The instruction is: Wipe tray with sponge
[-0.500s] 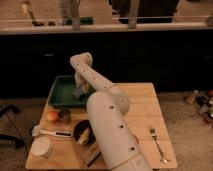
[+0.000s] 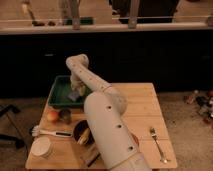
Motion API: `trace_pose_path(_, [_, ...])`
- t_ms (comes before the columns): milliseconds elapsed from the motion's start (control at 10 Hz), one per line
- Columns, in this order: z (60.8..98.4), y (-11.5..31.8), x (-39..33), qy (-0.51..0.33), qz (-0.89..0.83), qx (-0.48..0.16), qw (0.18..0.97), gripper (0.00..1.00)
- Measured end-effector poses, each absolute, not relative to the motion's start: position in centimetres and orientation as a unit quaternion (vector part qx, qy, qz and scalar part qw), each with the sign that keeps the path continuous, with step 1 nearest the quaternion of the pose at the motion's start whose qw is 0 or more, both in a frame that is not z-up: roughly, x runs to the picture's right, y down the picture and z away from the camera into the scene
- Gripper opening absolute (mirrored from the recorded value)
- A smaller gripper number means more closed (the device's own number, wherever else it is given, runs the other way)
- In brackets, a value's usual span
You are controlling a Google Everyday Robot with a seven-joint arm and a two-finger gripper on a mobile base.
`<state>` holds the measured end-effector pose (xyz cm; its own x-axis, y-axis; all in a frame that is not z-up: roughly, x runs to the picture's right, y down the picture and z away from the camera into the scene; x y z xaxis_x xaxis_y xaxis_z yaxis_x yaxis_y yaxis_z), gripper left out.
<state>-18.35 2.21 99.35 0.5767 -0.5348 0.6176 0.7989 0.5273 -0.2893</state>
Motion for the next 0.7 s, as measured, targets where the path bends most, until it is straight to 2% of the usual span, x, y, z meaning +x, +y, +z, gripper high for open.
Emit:
trace_pose_path(300, [97.7, 3.6, -17.7, -0.239, -0.399, -0.288, 0.837, 0.01])
trace_pose_path(700, [97.8, 2.9, -15.0, -0.217, -0.382, -0.291, 0.850, 0.01])
